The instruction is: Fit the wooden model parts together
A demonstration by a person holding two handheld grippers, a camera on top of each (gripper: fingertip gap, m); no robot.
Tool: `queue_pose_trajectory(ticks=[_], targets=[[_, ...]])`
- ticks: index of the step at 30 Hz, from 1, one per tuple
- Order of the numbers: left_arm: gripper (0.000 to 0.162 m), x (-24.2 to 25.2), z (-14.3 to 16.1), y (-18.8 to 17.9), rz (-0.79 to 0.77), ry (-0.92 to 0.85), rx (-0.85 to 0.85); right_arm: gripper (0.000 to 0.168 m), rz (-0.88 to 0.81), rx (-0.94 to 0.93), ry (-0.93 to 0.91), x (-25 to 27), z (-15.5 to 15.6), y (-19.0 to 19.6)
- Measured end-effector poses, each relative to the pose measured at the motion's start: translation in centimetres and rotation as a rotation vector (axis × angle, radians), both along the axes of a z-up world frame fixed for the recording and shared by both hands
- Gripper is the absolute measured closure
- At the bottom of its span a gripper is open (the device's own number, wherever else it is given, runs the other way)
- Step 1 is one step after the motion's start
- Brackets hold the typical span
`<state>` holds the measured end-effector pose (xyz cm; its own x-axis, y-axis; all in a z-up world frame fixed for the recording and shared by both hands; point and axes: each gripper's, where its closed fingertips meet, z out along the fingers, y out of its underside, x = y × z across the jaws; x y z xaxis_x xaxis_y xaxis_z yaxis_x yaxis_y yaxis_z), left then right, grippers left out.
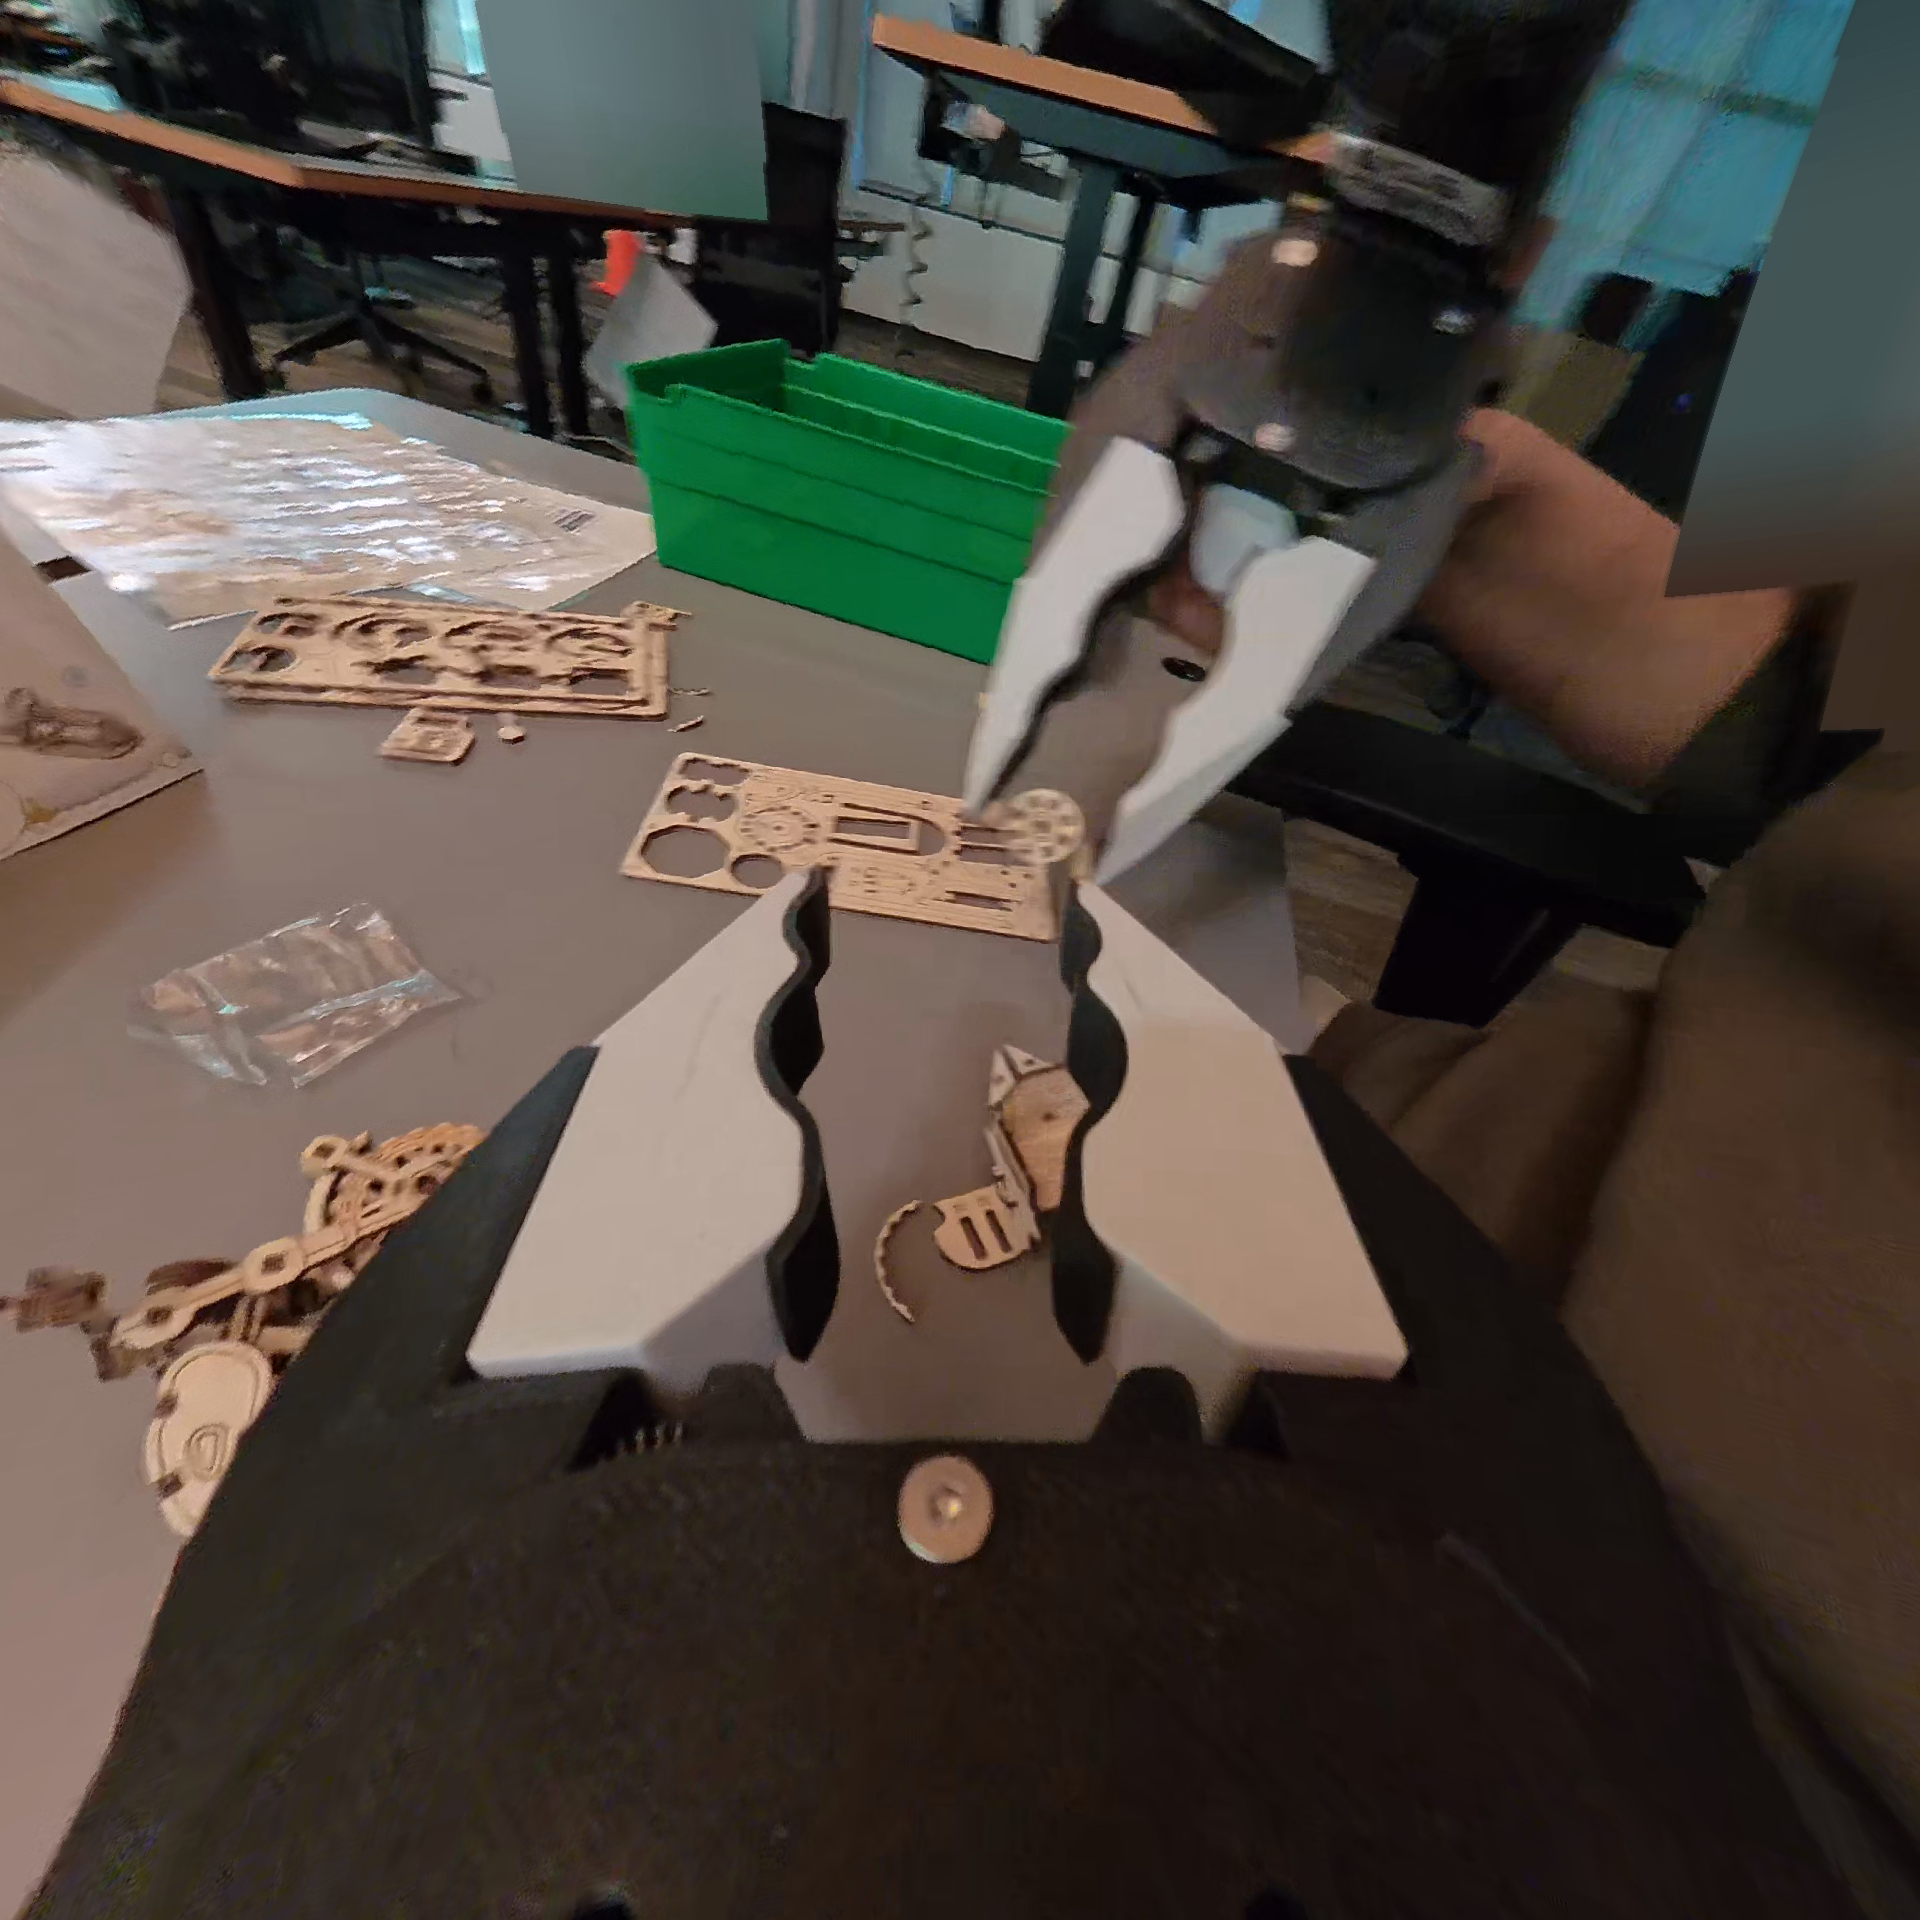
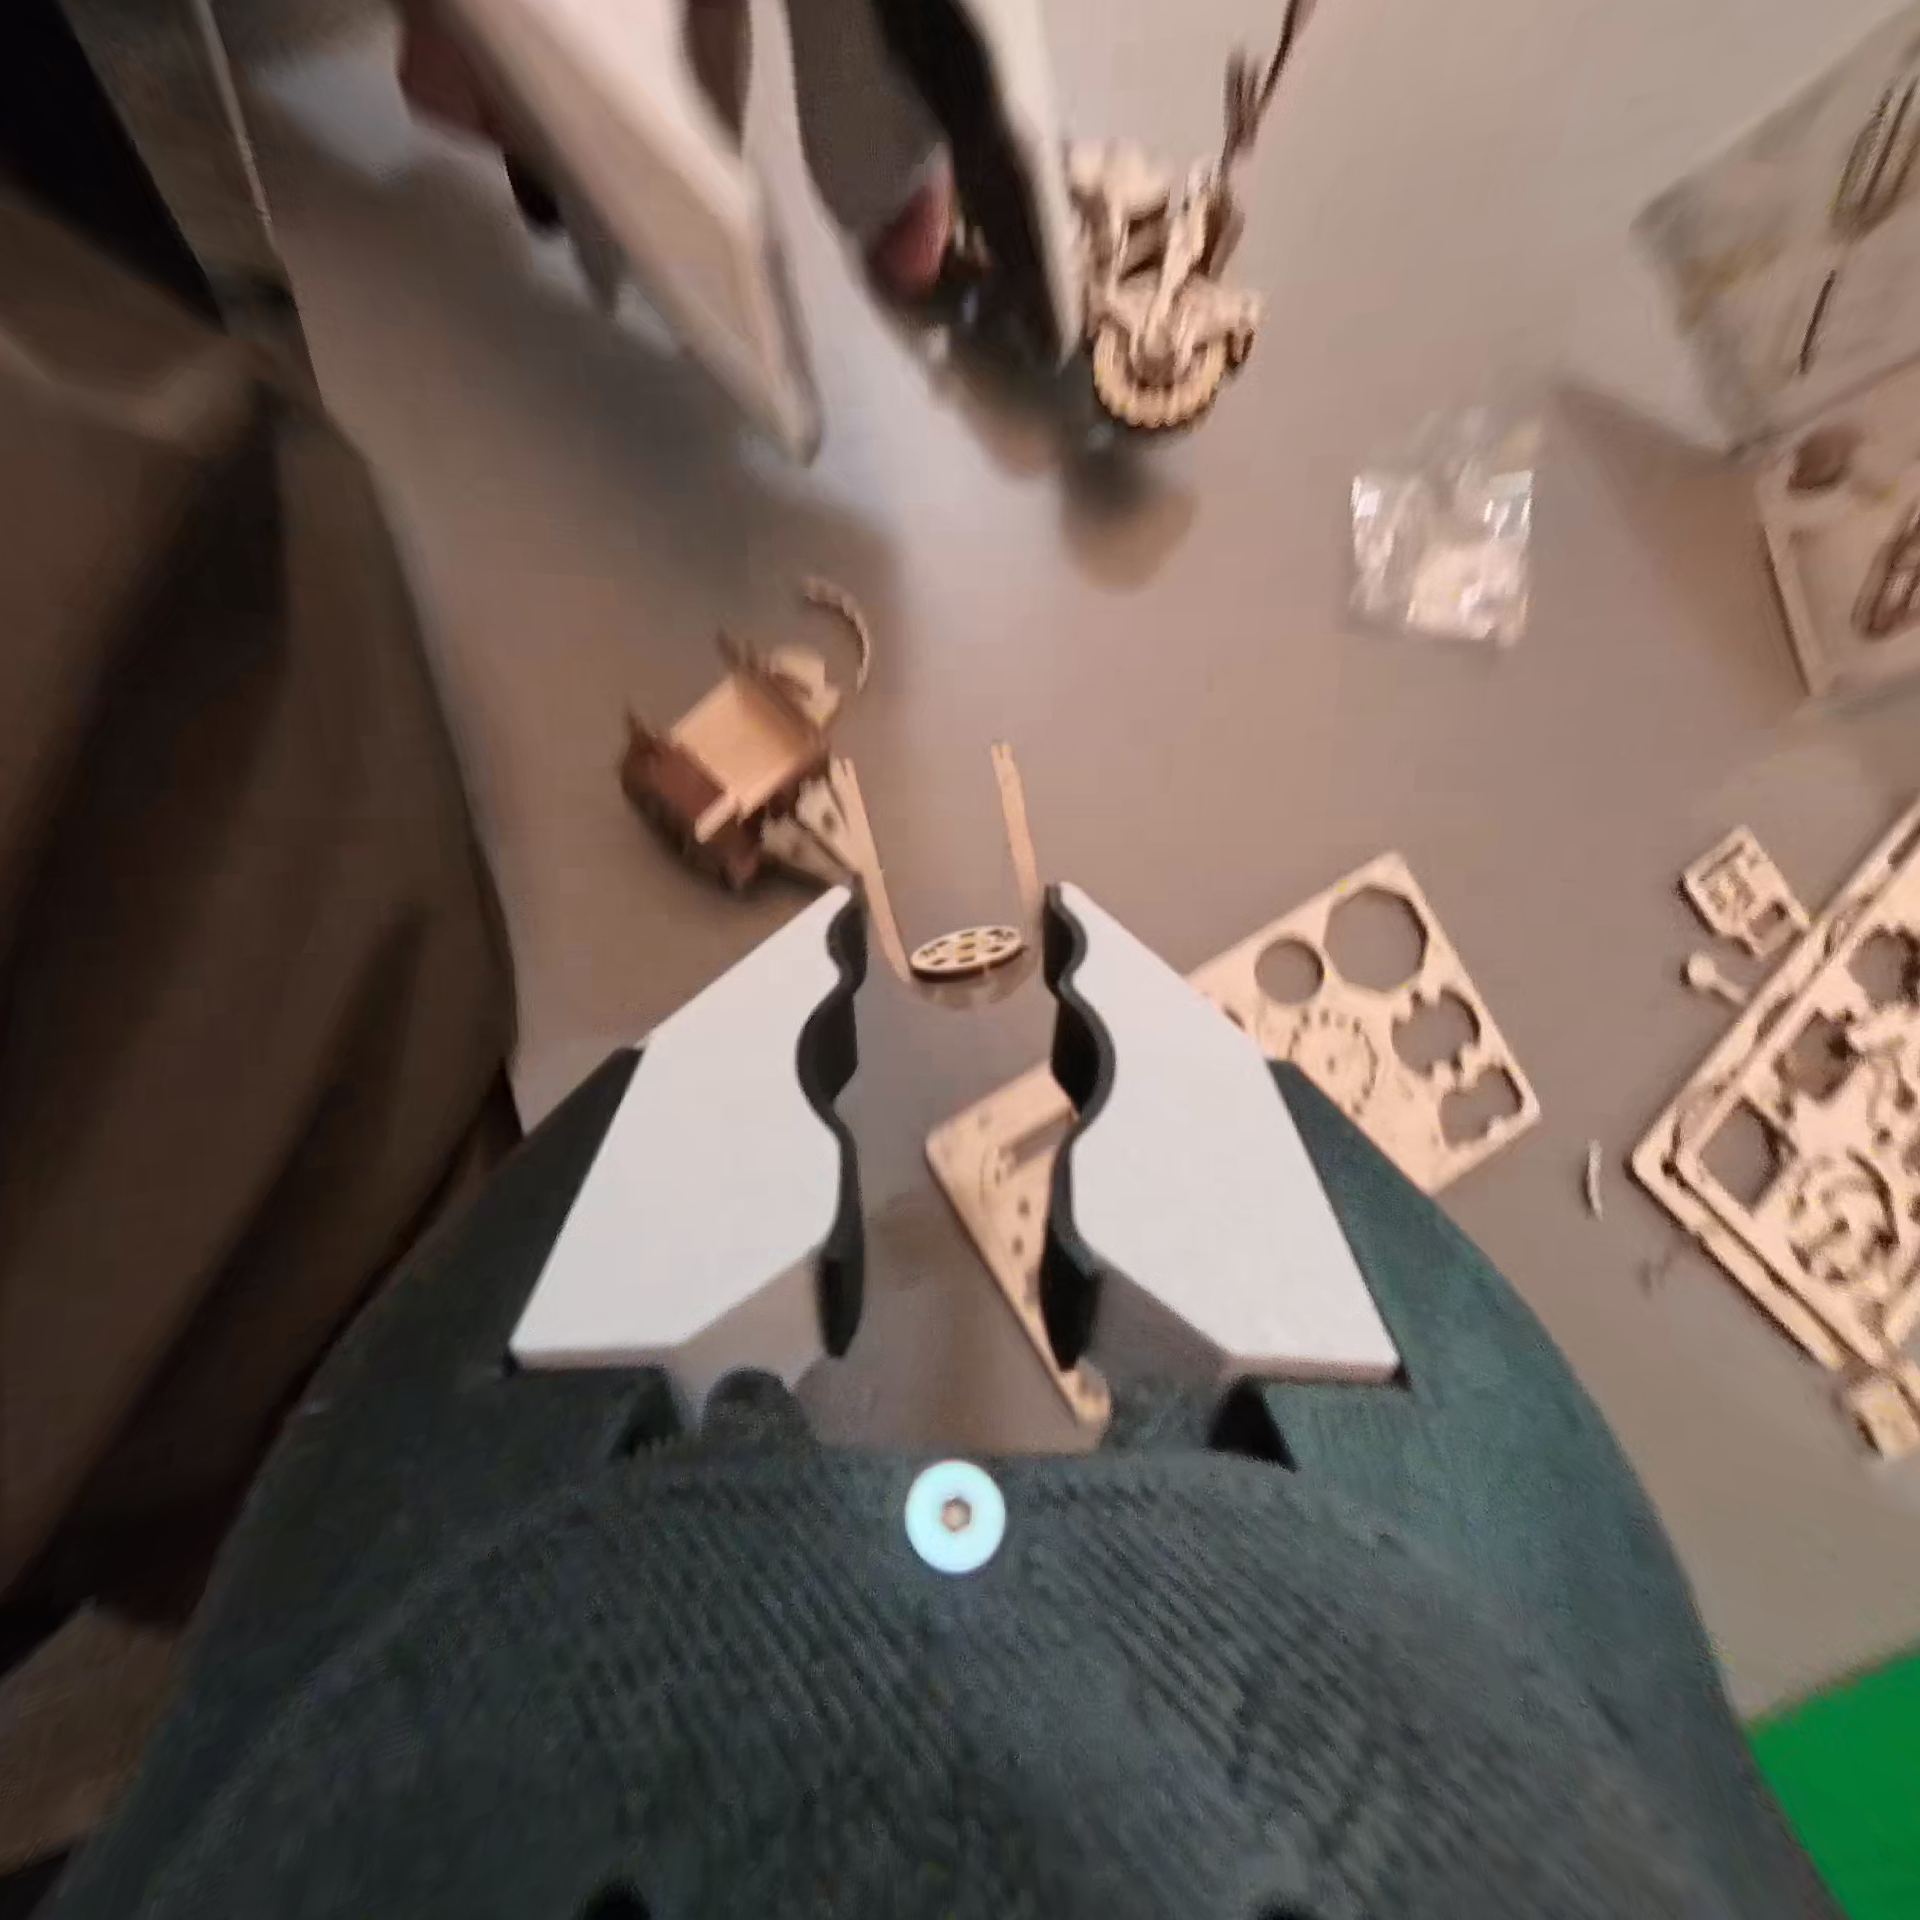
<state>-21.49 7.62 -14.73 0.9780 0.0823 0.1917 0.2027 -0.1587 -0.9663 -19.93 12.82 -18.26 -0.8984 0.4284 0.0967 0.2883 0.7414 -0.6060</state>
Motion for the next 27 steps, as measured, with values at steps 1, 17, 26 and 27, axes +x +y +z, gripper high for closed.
queue_pose_trajectory(ticks=[1,17,26,27], targets=[[0.108,0.9,0.1,-0.1,-0.05,0.022,0.0,0.136,0.007,-0.052,-0.005,-0.5,0.2,-1.0],[0.111,4.2,-2.4,-0.2,-0.233,0.068,-0.127,0.136,0.163,-0.315,-0.149,2.3,-0.7,-5.7],[0.13,5.1,-2.3,0.1,-0.27,0.067,-0.118,0.136,0.188,-0.315,-0.151,3.0,-0.8,-5.9],[0.13,5.1,-2.3,0.1,-0.268,0.069,-0.116,0.136,0.187,-0.316,-0.149,3.0,-0.8,-6.0]])
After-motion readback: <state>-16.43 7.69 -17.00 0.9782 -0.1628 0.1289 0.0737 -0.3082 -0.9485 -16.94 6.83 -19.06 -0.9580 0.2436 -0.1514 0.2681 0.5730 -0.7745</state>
